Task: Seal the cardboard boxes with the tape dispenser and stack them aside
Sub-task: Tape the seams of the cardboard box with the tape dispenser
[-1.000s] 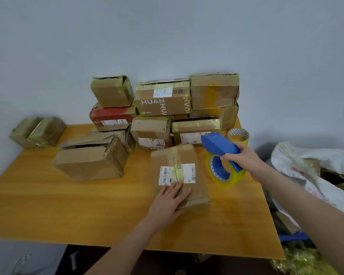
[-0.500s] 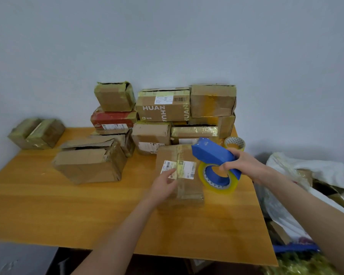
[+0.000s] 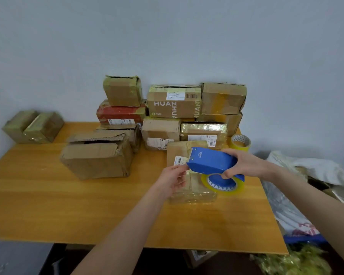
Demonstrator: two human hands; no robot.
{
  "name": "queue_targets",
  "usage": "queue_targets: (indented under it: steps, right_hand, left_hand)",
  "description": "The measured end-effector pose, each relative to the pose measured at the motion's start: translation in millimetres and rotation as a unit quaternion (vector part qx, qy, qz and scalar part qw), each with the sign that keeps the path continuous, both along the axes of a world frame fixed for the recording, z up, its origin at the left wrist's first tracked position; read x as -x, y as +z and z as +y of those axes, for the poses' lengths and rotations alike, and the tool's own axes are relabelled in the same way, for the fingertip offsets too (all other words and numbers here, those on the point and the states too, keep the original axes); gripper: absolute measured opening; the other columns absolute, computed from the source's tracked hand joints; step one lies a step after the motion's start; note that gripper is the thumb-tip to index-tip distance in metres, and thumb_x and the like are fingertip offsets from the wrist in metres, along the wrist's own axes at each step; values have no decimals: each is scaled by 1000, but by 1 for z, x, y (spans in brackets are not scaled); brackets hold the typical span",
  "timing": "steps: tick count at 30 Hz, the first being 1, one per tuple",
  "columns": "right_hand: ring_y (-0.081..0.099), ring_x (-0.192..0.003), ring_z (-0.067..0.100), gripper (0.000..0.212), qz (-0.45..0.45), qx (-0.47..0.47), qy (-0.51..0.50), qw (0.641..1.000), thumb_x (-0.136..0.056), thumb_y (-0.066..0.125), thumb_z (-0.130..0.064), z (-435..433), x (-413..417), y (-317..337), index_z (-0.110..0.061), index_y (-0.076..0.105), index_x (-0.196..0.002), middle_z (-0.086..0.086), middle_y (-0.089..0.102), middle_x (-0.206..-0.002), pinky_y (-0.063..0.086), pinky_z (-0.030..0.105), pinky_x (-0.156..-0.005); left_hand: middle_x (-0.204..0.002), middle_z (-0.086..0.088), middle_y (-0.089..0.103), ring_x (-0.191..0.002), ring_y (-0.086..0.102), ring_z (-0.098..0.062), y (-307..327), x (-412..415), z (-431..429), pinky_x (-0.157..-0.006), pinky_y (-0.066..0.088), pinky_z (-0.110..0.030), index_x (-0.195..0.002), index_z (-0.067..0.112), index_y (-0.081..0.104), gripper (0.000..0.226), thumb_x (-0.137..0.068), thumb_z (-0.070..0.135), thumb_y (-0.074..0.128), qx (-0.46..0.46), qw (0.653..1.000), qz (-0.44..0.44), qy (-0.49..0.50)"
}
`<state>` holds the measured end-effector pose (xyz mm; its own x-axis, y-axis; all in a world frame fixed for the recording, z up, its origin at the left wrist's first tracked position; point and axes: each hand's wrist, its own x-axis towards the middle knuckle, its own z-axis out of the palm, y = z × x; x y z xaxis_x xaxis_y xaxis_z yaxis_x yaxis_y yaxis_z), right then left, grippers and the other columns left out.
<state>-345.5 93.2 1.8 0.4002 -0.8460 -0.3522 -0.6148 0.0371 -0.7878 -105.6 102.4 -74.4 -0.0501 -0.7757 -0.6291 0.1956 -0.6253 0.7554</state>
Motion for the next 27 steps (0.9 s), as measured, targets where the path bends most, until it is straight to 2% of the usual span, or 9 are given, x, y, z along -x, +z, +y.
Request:
queue_targets:
  steps: [2, 4, 6, 9, 11, 14, 17, 24, 27]
  right_hand:
    - [62, -87, 1, 61, 24, 18, 11, 999, -61, 83, -23, 2, -5, -2, -33, 54, -114, -7, 59, -107, 47, 12, -67]
    - [59, -97, 5, 68, 64, 57, 23, 996, -67, 86, -23, 3, -9, -5, -38, 48, -121, -13, 57, -111, 49, 18, -78]
    - [57, -98, 5, 65, 118, 118, 53, 985, -67, 85, -36, 4, -12, -7, -44, 47, -119, -21, 57, -108, 50, 24, -82]
    - [56, -95, 6, 67, 184, 170, 85, 964, -68, 77, -57, 4, -14, -8, -43, 48, -126, -18, 60, -108, 49, 27, -76]
    - [55, -95, 8, 69, 203, 184, 101, 956, -70, 74, -60, 3, -12, -10, -42, 45, -131, -16, 59, -110, 47, 25, -72]
    - [57, -96, 10, 68, 197, 186, 122, 955, -72, 73, -55, 3, -8, -13, -39, 44, -132, -14, 59, -110, 52, 32, -77]
    - [58, -98, 13, 69, 185, 174, 144, 957, -73, 73, -50, 4, -1, -16, -38, 42, -134, -12, 59, -113, 54, 39, -83]
    - [60, -92, 9, 65, 208, 130, 152, 958, -71, 75, -46, 3, 60, -22, -42, 45, -128, -16, 61, -105, 53, 32, -82]
    - [60, -90, 4, 67, 204, 101, 136, 964, -72, 77, -42, 6, 80, -27, -41, 44, -131, -22, 57, -101, 53, 32, -83]
  left_hand:
    - [-73, 1, 61, -57, 48, -11, -3, -1, 2, -57, 51, -23, -92, 13, 69, 8, -86, 18, 71, 31, 998, -52, 5]
    - [-68, 3, 57, -55, 41, -11, -6, 0, 4, -53, 45, -22, -89, 16, 69, 2, -90, 16, 67, 52, 995, -86, 24]
    - [-66, 3, 59, -56, 40, -11, -9, 0, 7, -53, 42, -23, -88, 16, 69, 7, -92, 15, 63, 62, 991, -107, 46]
    - [-73, -2, 66, -52, 39, -9, -10, 2, 14, -49, 39, -21, -96, 10, 69, 10, -93, 15, 61, 73, 988, -120, 56]
    - [-74, -2, 66, -52, 40, -10, -12, 5, 17, -47, 38, -21, -91, 13, 69, 8, -93, 15, 61, 77, 984, -146, 64]
    - [-73, 0, 66, -53, 44, -10, -14, 9, 21, -45, 38, -20, -85, 18, 68, 11, -94, 17, 61, 79, 978, -182, 70]
    - [-68, 4, 65, -51, 46, -7, -17, 7, 28, -42, 38, -18, -87, 13, 70, 9, -91, 18, 64, 77, 973, -203, 74]
    - [-79, 1, 65, -70, 54, -12, -33, -54, 62, -53, 43, -24, -75, 14, 70, 17, -88, 25, 69, 49, 948, -252, 187]
    - [-79, 3, 68, -68, 53, -12, -41, -59, 71, -52, 42, -25, -75, 10, 71, 19, -88, 24, 70, 35, 944, -259, 201]
